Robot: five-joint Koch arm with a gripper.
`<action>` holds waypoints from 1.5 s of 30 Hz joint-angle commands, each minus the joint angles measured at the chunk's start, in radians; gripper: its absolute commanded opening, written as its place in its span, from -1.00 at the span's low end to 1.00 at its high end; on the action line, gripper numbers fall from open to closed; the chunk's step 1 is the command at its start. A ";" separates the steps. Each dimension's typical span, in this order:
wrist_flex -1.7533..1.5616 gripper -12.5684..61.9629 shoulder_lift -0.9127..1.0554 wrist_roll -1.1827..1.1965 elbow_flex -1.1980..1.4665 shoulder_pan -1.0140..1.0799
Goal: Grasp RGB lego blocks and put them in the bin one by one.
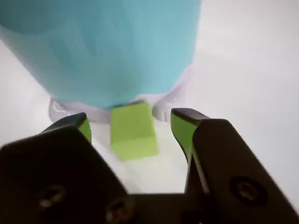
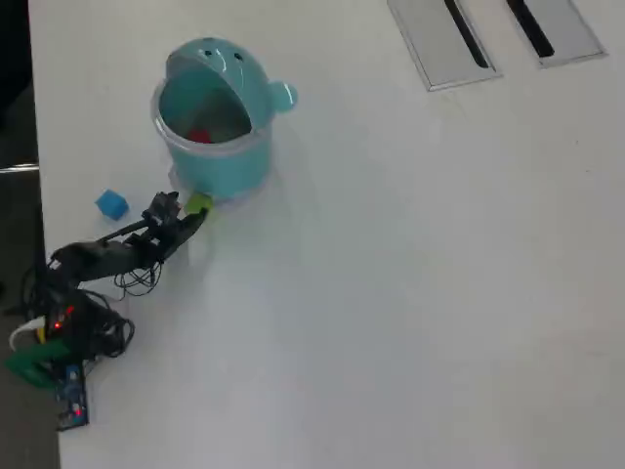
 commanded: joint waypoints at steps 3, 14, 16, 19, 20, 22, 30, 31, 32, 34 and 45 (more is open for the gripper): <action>-0.095 0.21 -0.086 -0.002 -0.037 -0.005; -0.222 0.21 -0.296 -0.005 -0.112 0.005; -0.222 0.21 -0.318 -0.005 -0.130 0.002; -0.222 0.21 -0.337 -0.003 -0.152 -0.009; -0.222 0.21 -0.344 -0.002 -0.160 -0.012; -0.222 0.21 -0.356 0.000 -0.173 -0.015; -0.221 0.10 -0.383 0.044 -0.230 -0.023; -0.221 0.03 -0.379 0.058 -0.232 -0.026; -0.222 -0.03 -0.379 0.069 -0.236 -0.028; -0.250 -0.13 -0.383 0.072 -0.238 -0.032; -0.224 -0.22 -0.210 0.089 -0.169 -0.008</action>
